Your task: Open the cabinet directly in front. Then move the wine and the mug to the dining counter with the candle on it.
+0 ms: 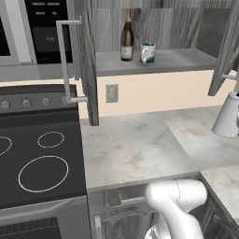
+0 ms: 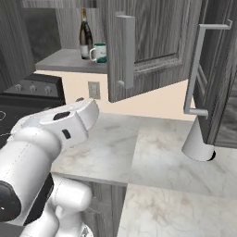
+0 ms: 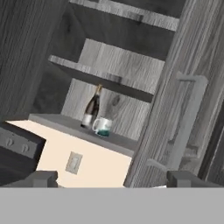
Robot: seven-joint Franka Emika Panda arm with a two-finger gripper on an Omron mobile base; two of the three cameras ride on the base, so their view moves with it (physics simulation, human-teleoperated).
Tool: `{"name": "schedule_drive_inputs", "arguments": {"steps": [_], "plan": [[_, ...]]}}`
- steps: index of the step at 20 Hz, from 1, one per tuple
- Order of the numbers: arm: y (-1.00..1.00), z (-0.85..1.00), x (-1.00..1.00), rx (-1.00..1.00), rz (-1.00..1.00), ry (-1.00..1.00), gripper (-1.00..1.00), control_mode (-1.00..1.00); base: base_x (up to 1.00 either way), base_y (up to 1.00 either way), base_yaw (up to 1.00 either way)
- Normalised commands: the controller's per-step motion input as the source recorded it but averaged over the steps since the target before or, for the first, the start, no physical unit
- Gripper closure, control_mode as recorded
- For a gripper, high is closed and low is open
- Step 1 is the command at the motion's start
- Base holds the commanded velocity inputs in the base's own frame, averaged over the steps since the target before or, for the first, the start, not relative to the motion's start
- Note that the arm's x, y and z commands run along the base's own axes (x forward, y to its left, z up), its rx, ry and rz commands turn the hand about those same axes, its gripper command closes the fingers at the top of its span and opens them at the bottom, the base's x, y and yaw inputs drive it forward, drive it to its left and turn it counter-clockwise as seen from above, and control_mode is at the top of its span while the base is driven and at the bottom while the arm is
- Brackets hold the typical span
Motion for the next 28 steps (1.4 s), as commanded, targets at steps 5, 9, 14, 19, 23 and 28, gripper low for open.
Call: {"name": "schedule_drive_inputs", "arguments": {"steps": [5, 9, 14, 19, 23, 28], "plan": [[0.97, 0.00, 0.55, -0.20, -0.15, 0.00, -1.00, -1.00, 0.00, 0.00, 0.00], [0.79, -0.05, 1.00, -0.10, -0.30, 0.00, -1.00, -1.00, 0.00, 0.00, 0.00], [0.20, -0.09, 1.00, -0.01, -0.27, 0.04, -1.00, -1.00, 0.00, 0.00, 0.00], [-0.25, -0.05, 1.00, 0.00, -0.19, 0.06, -1.00, -1.00, 0.00, 0.00, 0.00], [-0.72, 0.00, 1.00, 0.02, -0.06, 0.10, -1.00, -1.00, 0.00, 0.00, 0.00], [-0.78, 0.00, 1.00, 0.06, 0.00, 0.13, -1.00, -1.00, 0.00, 0.00, 0.00]]}}
